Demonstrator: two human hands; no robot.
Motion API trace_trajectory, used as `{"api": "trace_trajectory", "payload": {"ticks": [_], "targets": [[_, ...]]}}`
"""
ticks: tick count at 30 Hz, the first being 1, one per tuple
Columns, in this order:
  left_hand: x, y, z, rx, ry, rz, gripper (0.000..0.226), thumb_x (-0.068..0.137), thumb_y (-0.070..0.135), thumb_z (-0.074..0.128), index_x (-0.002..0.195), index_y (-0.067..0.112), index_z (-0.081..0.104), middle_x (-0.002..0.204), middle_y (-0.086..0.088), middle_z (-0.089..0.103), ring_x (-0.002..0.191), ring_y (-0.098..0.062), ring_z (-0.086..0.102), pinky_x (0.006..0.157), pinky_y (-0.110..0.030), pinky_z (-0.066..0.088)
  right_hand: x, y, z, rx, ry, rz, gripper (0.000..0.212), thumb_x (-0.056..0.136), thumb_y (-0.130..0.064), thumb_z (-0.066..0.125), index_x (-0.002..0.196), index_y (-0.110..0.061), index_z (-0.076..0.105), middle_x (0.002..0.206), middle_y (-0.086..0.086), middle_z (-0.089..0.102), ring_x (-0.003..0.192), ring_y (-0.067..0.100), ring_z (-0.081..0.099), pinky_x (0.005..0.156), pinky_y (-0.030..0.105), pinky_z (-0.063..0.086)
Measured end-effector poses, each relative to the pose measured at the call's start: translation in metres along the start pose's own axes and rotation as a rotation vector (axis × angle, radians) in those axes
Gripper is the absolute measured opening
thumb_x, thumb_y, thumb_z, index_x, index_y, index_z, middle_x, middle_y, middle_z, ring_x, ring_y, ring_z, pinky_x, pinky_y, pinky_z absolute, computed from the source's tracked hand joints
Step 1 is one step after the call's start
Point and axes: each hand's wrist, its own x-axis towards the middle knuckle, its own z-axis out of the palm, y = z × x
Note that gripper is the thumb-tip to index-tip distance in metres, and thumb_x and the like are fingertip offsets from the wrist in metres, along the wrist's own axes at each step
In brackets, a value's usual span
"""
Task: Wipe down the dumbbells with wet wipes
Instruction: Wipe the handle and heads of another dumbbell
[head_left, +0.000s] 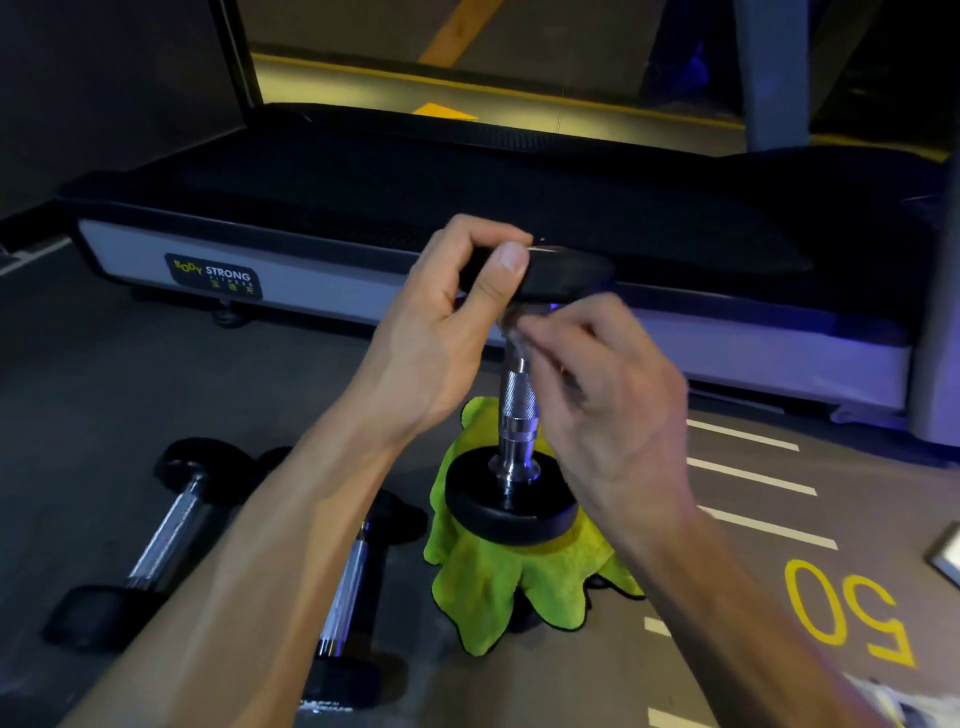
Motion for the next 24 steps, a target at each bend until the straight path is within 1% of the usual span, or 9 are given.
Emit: {"api": "trace_trajectory", "payload": {"ticks": [4, 6, 9, 12, 14, 16, 19, 21, 24], "targets": [[0.001, 0.0, 0.0, 0.02, 0.029, 0.016, 0.013, 0.104, 0.044, 0.05, 0.11, 0.038, 0.061, 0.111, 0.0, 0.065, 0.103, -0.004, 0.058, 0.095, -0.021, 0.043, -0.042, -0.009, 0.004, -0.03, -0.301, -0.025, 0.022, 0.09, -0.002, 0.068, 0.111, -0.009, 0.07, 0.116, -0.003, 0.054, 0.097, 0.027, 0.06, 0.072, 0.047, 0.057], [0.0, 0.001, 0.002, 0.034, 0.038, 0.025, 0.013, 0.104, 0.044, 0.05, 0.11, 0.039, 0.061, 0.109, 0.004, 0.063, 0.102, -0.003, 0.057, 0.095, -0.022, 0.042, -0.037, -0.007, 0.001, -0.03, -0.308, -0.01, 0.013, 0.093, -0.007, 0.064, 0.106, -0.01, 0.066, 0.109, 0.001, 0.053, 0.092, 0.028, 0.057, 0.067, 0.049, 0.054], [-0.001, 0.002, 0.005, 0.037, 0.023, 0.028, 0.019, 0.105, 0.044, 0.049, 0.115, 0.035, 0.062, 0.113, -0.001, 0.064, 0.107, -0.009, 0.06, 0.096, -0.026, 0.046, -0.012, -0.005, 0.0, -0.041, -0.171, 0.043, 0.008, 0.097, -0.008, 0.061, 0.103, -0.009, 0.066, 0.103, 0.002, 0.051, 0.09, 0.026, 0.055, 0.067, 0.045, 0.051], [-0.001, 0.002, 0.004, 0.03, 0.02, 0.046, 0.02, 0.106, 0.042, 0.048, 0.117, 0.033, 0.061, 0.114, -0.006, 0.065, 0.109, -0.014, 0.061, 0.099, -0.031, 0.047, -0.023, -0.009, 0.001, -0.097, -0.263, 0.048, 0.015, 0.093, -0.003, 0.062, 0.106, -0.009, 0.068, 0.103, 0.004, 0.055, 0.091, 0.025, 0.057, 0.072, 0.04, 0.05], [-0.001, 0.001, 0.003, 0.017, 0.026, 0.068, 0.019, 0.107, 0.037, 0.048, 0.117, 0.03, 0.062, 0.114, -0.007, 0.066, 0.109, -0.013, 0.061, 0.099, -0.028, 0.046, -0.041, -0.009, -0.001, 0.006, -0.378, 0.158, 0.019, 0.096, -0.008, 0.061, 0.111, -0.011, 0.072, 0.101, -0.005, 0.059, 0.09, 0.006, 0.057, 0.079, 0.023, 0.049], [0.0, 0.001, 0.003, 0.008, 0.04, 0.087, 0.018, 0.109, 0.031, 0.047, 0.117, 0.027, 0.063, 0.11, -0.001, 0.066, 0.103, -0.006, 0.06, 0.093, -0.021, 0.045, -0.042, 0.0, -0.011, 0.142, -0.309, 0.257, 0.018, 0.098, -0.014, 0.064, 0.109, -0.016, 0.077, 0.095, -0.012, 0.06, 0.081, -0.006, 0.056, 0.075, 0.004, 0.039], [0.002, 0.0, 0.002, 0.004, 0.067, 0.107, 0.02, 0.111, 0.021, 0.047, 0.116, 0.018, 0.065, 0.088, 0.014, 0.06, 0.084, 0.005, 0.053, 0.08, -0.015, 0.04, -0.031, 0.019, -0.031, 0.115, -0.144, 0.293, 0.012, 0.093, -0.013, 0.073, 0.099, -0.022, 0.078, 0.095, -0.009, 0.063, 0.079, 0.005, 0.061, 0.074, 0.012, 0.046], [0.003, -0.001, 0.001, -0.001, 0.077, 0.105, 0.019, 0.111, 0.022, 0.045, 0.115, 0.019, 0.064, 0.087, 0.012, 0.062, 0.083, 0.002, 0.053, 0.081, -0.019, 0.041, -0.032, 0.024, -0.036, 0.08, -0.222, 0.306, 0.012, 0.089, -0.014, 0.077, 0.094, -0.024, 0.078, 0.093, -0.01, 0.064, 0.08, 0.007, 0.063, 0.075, 0.023, 0.052], [0.003, -0.001, 0.002, 0.022, 0.069, 0.07, 0.016, 0.112, 0.028, 0.045, 0.114, 0.025, 0.061, 0.082, 0.024, 0.058, 0.08, 0.005, 0.052, 0.079, -0.017, 0.039, -0.044, 0.016, -0.032, 0.141, -0.437, 0.288, 0.011, 0.086, -0.02, 0.074, 0.091, -0.028, 0.08, 0.088, -0.017, 0.066, 0.079, -0.003, 0.062, 0.073, 0.007, 0.044]]}}
